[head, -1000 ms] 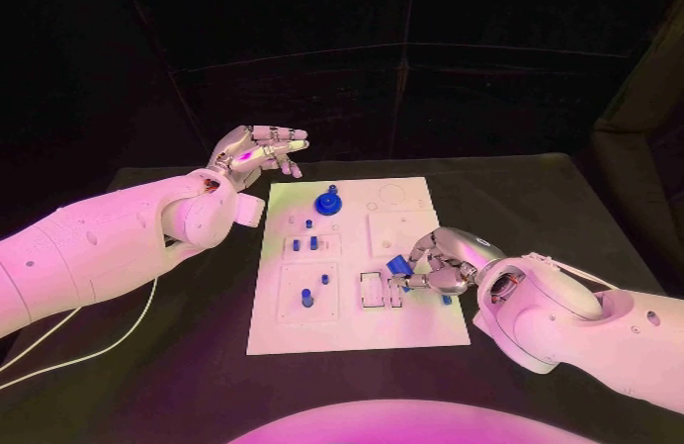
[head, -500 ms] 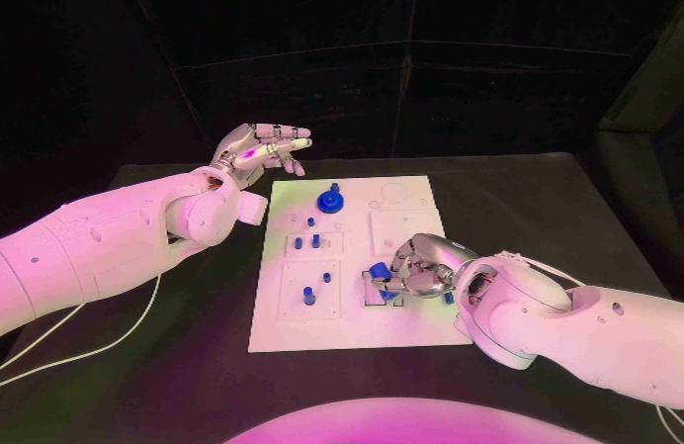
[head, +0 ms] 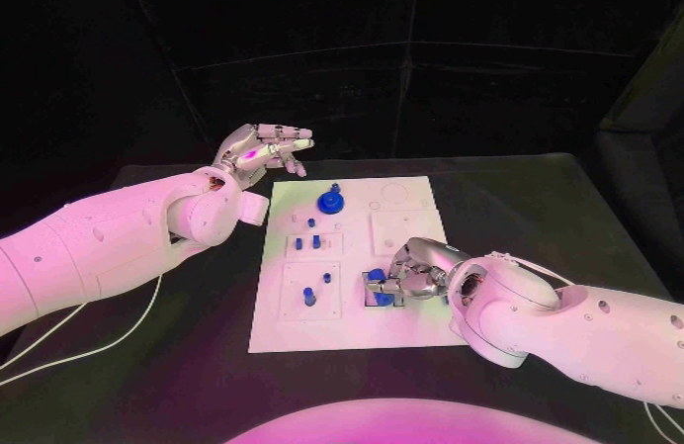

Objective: Assemble the parts on the task board

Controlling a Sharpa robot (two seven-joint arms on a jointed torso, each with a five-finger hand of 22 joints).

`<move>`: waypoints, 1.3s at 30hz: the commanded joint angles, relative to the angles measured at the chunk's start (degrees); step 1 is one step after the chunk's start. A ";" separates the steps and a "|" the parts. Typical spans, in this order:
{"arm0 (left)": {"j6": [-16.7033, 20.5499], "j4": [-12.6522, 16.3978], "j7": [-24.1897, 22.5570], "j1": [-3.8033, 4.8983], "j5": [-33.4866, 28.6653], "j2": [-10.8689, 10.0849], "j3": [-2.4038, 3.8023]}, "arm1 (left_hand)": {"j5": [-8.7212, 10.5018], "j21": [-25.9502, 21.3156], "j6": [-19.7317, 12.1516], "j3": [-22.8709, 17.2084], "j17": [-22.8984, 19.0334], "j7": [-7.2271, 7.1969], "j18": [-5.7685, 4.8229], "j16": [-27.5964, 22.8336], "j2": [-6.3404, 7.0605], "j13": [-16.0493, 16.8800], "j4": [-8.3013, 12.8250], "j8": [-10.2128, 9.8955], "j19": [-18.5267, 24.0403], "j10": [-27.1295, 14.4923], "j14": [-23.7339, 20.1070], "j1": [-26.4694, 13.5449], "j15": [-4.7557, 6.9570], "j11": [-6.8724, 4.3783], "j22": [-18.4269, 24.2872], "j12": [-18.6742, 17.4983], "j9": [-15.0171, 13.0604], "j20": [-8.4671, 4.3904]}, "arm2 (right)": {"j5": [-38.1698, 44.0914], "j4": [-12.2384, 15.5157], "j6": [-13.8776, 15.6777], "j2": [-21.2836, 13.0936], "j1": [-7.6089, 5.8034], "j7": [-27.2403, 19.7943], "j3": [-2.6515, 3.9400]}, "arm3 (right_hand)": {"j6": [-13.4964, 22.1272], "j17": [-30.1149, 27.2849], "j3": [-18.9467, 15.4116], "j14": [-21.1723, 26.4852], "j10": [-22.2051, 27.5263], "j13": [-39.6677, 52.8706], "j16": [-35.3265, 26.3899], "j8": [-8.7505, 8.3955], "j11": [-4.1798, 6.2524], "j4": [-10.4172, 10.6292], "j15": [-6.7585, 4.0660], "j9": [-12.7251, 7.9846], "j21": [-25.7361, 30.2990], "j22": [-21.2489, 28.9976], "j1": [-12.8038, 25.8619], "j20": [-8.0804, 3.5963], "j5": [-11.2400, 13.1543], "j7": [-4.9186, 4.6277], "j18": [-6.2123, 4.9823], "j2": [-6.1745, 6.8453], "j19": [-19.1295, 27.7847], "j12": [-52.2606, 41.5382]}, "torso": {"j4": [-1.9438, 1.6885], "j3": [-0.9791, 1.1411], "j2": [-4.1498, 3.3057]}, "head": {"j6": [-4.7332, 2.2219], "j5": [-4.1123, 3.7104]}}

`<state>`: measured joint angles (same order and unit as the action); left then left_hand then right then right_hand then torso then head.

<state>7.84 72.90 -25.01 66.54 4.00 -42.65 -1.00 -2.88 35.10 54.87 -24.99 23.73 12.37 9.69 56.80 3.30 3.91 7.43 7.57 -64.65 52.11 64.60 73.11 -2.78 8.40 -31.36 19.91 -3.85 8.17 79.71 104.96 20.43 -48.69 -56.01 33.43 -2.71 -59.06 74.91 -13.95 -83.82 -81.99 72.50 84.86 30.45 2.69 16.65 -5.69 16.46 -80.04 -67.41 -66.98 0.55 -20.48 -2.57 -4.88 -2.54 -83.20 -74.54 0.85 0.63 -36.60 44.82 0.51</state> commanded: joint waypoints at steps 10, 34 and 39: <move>-0.65 0.05 -0.09 0.09 0.09 0.05 0.05 | -0.19 -0.24 -0.37 0.20 -0.05 0.06 0.78 -0.16 -0.71 -0.01 -0.10 0.15 0.35 -0.41 -0.40 0.01 -0.10 -0.08 0.06 0.17 -0.06 0.12 | 1.12 -1.20 2.46 1.06 -0.10 0.54 0.04 | 2.45 2.16 2.39 -3.77 2.23 -3.60 -0.42 -1.24 -1.30 0.36 0.38 0.40 1.29 1.85 7.72 0.19 16.58 -0.35 0.41 9.48 0.75 4.88 | 0.03 -0.01 0.01 | 0.02 0.13; -0.74 -0.12 0.07 0.08 0.09 0.16 0.03 | -0.19 -0.24 -0.37 0.20 -0.05 0.06 0.78 -0.16 -0.71 -0.01 -0.10 0.15 0.35 -0.41 -0.40 0.01 -0.10 -0.08 0.06 0.17 -0.06 0.12 | 3.06 -0.35 -0.32 0.08 -0.10 -1.93 0.04 | 0.93 3.70 7.29 -4.07 1.31 -2.10 -0.04 0.55 -0.76 -6.40 0.04 1.29 0.61 0.06 -8.54 -0.05 12.84 0.24 0.67 5.13 0.19 4.03 | -0.04 0.01 -0.06 | 0.04 -0.08; -0.73 -0.13 0.10 0.08 0.09 0.14 0.03 | -0.19 -0.24 -0.37 0.20 -0.05 0.06 0.78 -0.16 -0.71 -0.01 -0.10 0.15 0.35 -0.41 -0.40 0.01 -0.10 -0.08 0.06 0.17 -0.06 0.12 | 3.24 -1.14 0.35 0.77 -0.10 -1.82 0.04 | 0.87 3.75 7.14 -4.08 1.25 -2.01 -0.03 0.64 -0.77 -6.39 0.04 1.33 0.56 -0.04 -8.41 -0.06 12.91 0.22 0.69 4.81 0.15 3.96 | 0.02 -0.01 -0.03 | 0.03 -0.06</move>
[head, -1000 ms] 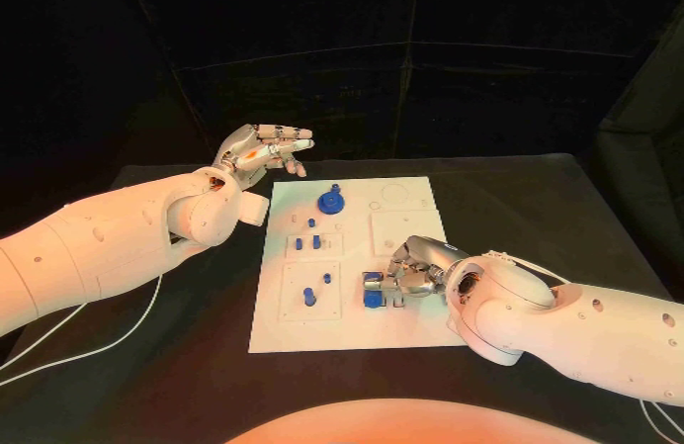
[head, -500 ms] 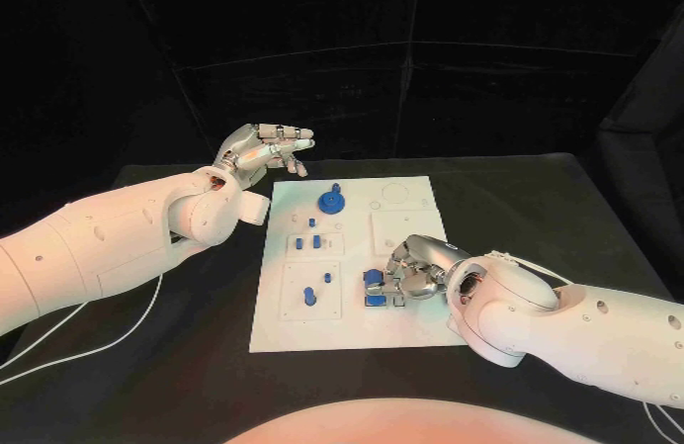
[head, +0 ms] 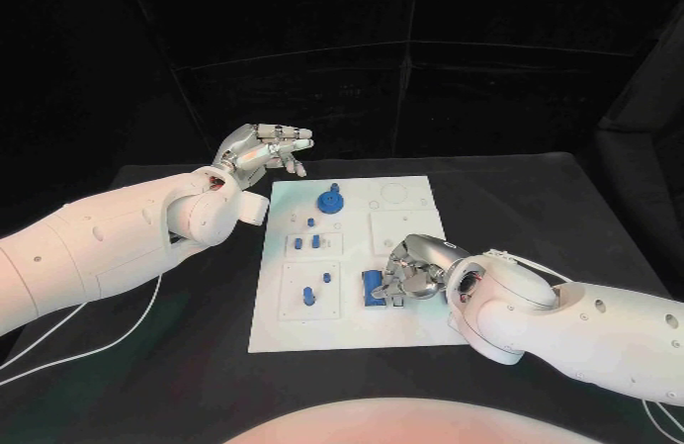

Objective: Assemble the parts on the task board

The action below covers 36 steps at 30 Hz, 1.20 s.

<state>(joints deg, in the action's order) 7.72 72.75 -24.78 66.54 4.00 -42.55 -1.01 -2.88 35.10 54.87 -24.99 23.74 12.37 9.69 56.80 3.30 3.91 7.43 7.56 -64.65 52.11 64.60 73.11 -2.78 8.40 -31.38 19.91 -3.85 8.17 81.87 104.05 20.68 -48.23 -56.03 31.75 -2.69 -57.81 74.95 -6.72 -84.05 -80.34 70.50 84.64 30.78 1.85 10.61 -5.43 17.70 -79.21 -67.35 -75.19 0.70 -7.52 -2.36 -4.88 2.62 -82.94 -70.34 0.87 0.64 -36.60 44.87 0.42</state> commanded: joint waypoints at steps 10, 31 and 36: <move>-0.53 0.16 -0.11 0.08 0.09 -0.18 0.04 | -0.19 -0.27 -0.41 0.18 -0.18 0.05 0.79 -0.12 -0.71 -0.02 -0.04 0.23 0.35 -0.50 -0.43 0.10 -0.08 -0.09 0.11 0.31 -0.06 0.11 | -0.51 0.73 4.31 -1.26 -0.09 -2.88 0.04 | 1.01 3.68 -1.86 -3.83 -0.28 -0.20 0.10 -0.46 -0.29 0.44 0.02 -0.27 -0.19 0.03 1.52 -0.07 -2.26 -0.47 0.68 -1.27 -0.05 0.14 | 0.08 0.00 0.05 | -0.10 0.10; -0.54 0.33 -0.16 0.08 0.09 -0.34 0.02 | -0.19 -0.27 -0.41 0.18 -0.18 0.05 0.79 -0.12 -0.71 -0.02 -0.04 0.23 0.35 -0.50 -0.43 0.10 -0.08 -0.09 0.11 0.31 -0.06 0.11 | -0.91 3.15 1.98 -14.94 -2.57 -3.63 0.20 | 4.33 4.31 -5.29 -3.92 0.17 -0.32 0.29 -7.23 -2.18 2.04 1.65 -3.23 -0.35 -0.32 2.43 1.43 -9.88 -2.65 0.71 -1.71 -0.04 0.76 | 0.18 0.09 -0.03 | -0.79 -2.64; -0.59 0.31 -0.16 0.08 0.09 -0.31 0.02 | -0.19 -0.27 -0.41 0.18 -0.18 0.05 0.79 -0.12 -0.71 -0.02 -0.04 0.23 0.35 -0.50 -0.43 0.10 -0.08 -0.09 0.11 0.31 -0.06 0.11 | 0.74 1.91 -2.07 -14.33 -2.54 -1.36 0.15 | 3.30 3.12 -6.21 -3.64 0.74 -1.29 -0.39 -7.64 -2.12 2.82 1.64 -3.33 0.21 0.69 2.83 1.52 -8.46 -2.52 0.49 -1.40 0.40 1.90 | 0.00 0.01 0.03 | -0.76 -3.01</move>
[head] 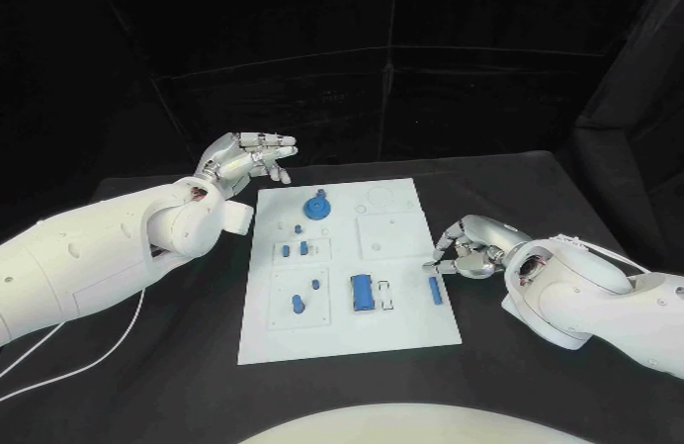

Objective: Assemble the parts on the task board

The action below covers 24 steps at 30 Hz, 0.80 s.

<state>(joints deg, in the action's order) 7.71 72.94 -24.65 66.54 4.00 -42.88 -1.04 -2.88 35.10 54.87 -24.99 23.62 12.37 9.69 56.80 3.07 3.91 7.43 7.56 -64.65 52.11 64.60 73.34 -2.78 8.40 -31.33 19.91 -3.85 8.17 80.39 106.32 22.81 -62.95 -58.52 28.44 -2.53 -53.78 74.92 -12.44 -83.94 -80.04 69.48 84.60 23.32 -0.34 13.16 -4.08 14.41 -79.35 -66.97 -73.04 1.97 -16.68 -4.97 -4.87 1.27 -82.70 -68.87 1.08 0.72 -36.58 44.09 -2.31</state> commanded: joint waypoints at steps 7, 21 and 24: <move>-0.63 0.06 -0.25 0.08 0.09 0.04 0.03 | -0.19 -0.27 -0.41 0.18 -0.06 0.05 0.79 -0.12 -0.48 -0.02 -0.04 0.23 0.35 -0.50 -0.43 -0.13 -0.08 -0.09 0.07 0.32 -0.06 0.11 | 3.93 -1.02 -8.83 1.33 0.30 4.06 -0.06 | -2.31 3.11 -0.95 -3.75 0.39 -0.24 -0.44 0.16 0.38 0.89 0.07 0.22 0.40 0.29 0.65 0.15 1.30 0.50 0.49 -0.10 0.18 0.48 | -0.27 -0.04 0.03 | 0.03 -0.29; -0.72 -0.16 -0.22 0.03 0.09 0.10 -0.03 | -0.19 -0.27 -0.41 0.18 -0.06 0.05 0.79 -0.12 -0.48 -0.02 -0.04 0.23 0.35 -0.50 -0.43 -0.13 -0.08 -0.09 0.07 0.32 -0.06 0.11 | 5.96 -0.63 -12.72 1.80 0.67 6.61 -0.11 | -3.35 3.10 -1.38 -3.76 0.47 -0.49 -0.51 0.51 0.67 1.57 -0.16 0.61 0.41 0.24 0.81 -0.03 1.85 0.84 0.49 0.01 0.16 0.81 | -0.30 -0.06 0.01 | 0.01 -0.51; -0.73 -0.19 -0.19 0.02 0.09 0.09 -0.05 | -0.19 -0.27 -0.41 0.18 -0.06 0.05 0.79 -0.12 -0.48 -0.02 -0.04 0.23 0.35 -0.50 -0.43 -0.13 -0.08 -0.09 0.07 0.32 -0.06 0.11 | 6.37 -0.47 -13.19 1.90 0.71 6.87 -0.12 | -3.43 3.11 -1.44 -3.76 0.48 -0.53 -0.51 0.55 0.70 1.65 -0.19 0.65 0.42 0.25 0.84 -0.05 1.91 0.88 0.49 0.06 0.17 0.85 | -0.28 -0.04 -0.06 | -0.02 -0.49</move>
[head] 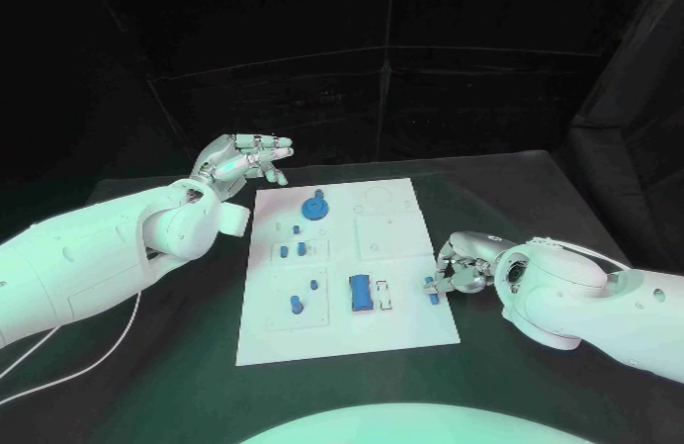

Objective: Assemble the parts on the task board

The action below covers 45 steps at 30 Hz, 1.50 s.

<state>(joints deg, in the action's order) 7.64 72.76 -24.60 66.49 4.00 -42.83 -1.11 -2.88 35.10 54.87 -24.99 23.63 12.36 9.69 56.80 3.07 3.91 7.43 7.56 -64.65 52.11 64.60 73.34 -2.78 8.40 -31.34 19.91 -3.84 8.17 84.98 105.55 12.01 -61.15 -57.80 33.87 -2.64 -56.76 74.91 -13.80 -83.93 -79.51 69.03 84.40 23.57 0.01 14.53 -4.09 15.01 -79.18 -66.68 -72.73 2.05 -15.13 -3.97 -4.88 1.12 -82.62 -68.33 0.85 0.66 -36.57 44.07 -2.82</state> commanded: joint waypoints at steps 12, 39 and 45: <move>-0.82 -0.03 -0.09 0.05 0.08 0.02 -0.08 | -0.19 -0.27 -0.41 0.18 -0.07 0.05 0.79 -0.12 -0.48 -0.02 -0.04 0.23 0.35 -0.50 -0.44 -0.13 -0.08 -0.09 0.08 0.32 -0.06 0.11 | 2.38 0.03 -4.85 1.34 0.79 2.01 -0.07 | -0.98 3.42 1.25 -3.85 -0.18 0.09 -0.25 0.48 0.72 -2.48 -0.55 0.84 0.16 -0.36 -4.79 -0.52 -0.88 0.19 0.55 -0.86 -0.05 0.29 | 0.05 -0.04 -0.04 | 0.26 0.13; -1.00 0.08 0.14 0.01 0.08 -0.14 -0.20 | -0.19 -0.31 -0.48 0.20 -0.24 0.07 0.79 -0.07 -0.47 -0.04 -0.02 0.34 0.35 -0.62 -0.48 -0.12 -0.09 -0.08 0.13 0.52 -0.05 0.11 | -0.44 1.99 7.12 3.10 1.37 1.25 -0.05 | -1.73 3.70 11.75 -3.91 -0.30 0.39 -0.40 -2.74 0.80 -4.38 -0.64 0.77 0.20 -0.65 -6.70 -0.80 0.95 0.18 0.63 -2.05 -0.26 0.73 | -0.05 -0.10 -0.06 | 0.20 0.59; -1.05 0.15 0.20 0.01 0.08 -0.16 -0.20 | -0.19 -0.31 -0.48 0.20 -0.24 0.07 0.79 -0.07 -0.47 -0.04 -0.02 0.34 0.35 -0.62 -0.48 -0.12 -0.09 -0.08 0.13 0.52 -0.05 0.11 | -4.57 4.12 12.96 2.58 1.35 -1.44 -0.03 | -1.98 3.99 13.86 -3.98 -0.56 0.68 -0.29 -3.08 0.95 -3.04 -0.77 0.93 0.15 -0.79 -5.63 -0.85 -0.35 0.34 0.62 -0.93 -0.35 0.46 | -0.05 -0.06 -0.05 | 0.31 0.76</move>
<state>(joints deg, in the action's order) 7.26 72.79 -24.27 66.43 4.00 -42.97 -1.35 -2.88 35.10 54.87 -24.99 23.43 12.37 9.69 56.80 3.07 3.91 7.43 7.57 -64.65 51.89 64.60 73.34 -2.78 8.18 -31.26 20.23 -3.85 8.17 84.76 109.27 18.99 -58.50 -56.35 34.76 -2.71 -58.39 74.90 -0.18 -84.38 -79.73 69.58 84.19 20.58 1.03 11.57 -4.94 16.02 -79.19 -67.40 -78.78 1.41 -15.24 -3.62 -4.88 -0.26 -82.82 -67.72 0.81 0.60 -36.63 44.28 -2.11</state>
